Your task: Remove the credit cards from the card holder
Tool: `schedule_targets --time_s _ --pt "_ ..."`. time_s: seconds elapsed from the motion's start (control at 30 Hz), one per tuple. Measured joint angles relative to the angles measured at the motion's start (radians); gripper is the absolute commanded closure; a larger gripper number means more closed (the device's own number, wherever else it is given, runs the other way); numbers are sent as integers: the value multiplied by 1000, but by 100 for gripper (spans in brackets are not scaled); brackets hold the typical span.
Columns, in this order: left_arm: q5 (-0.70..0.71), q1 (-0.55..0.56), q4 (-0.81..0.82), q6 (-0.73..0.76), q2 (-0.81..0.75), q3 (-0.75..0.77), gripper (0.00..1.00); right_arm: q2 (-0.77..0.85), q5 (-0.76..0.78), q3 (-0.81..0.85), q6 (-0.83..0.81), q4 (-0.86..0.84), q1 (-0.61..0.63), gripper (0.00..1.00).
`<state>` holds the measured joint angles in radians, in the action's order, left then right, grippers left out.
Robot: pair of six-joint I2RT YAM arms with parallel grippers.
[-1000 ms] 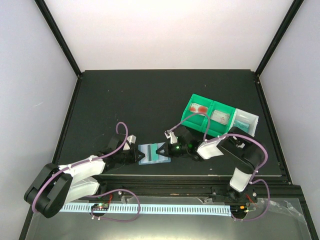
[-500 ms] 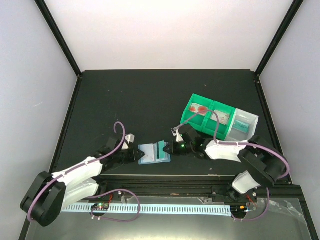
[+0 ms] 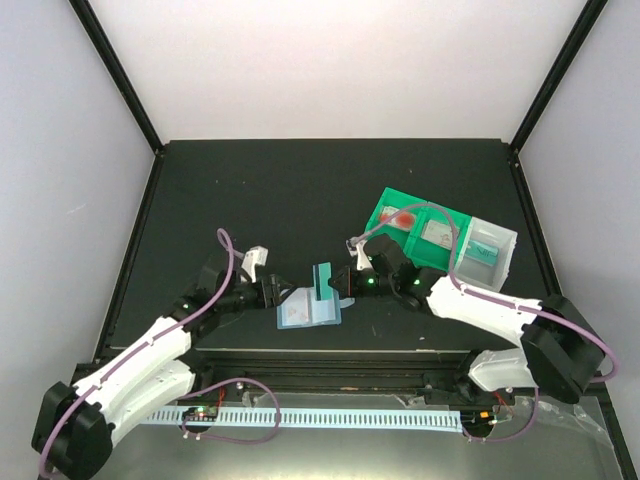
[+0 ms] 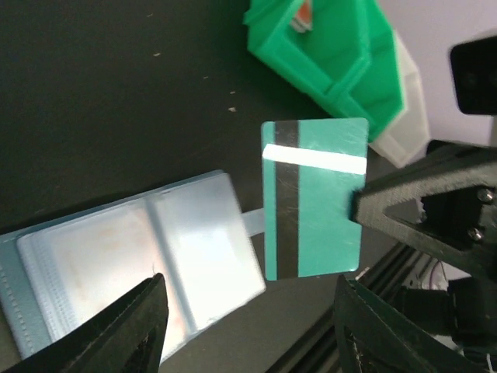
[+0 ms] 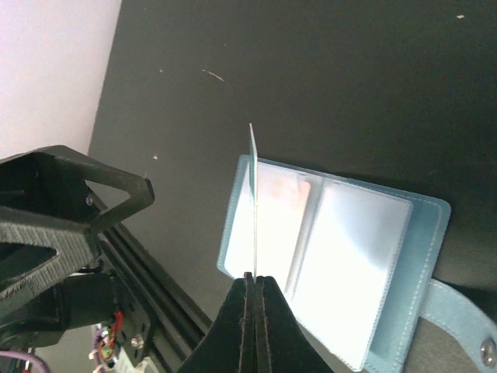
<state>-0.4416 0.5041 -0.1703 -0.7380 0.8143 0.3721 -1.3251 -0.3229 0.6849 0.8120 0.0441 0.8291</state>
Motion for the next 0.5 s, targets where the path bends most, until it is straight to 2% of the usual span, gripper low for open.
schedule_targets --time_s 0.23,0.5 --pt "-27 0 23 30 -171 0 34 41 -40 12 -29 -15 2 99" --pt "-59 0 -9 -162 -211 37 31 179 116 -13 -352 -82 14 99"
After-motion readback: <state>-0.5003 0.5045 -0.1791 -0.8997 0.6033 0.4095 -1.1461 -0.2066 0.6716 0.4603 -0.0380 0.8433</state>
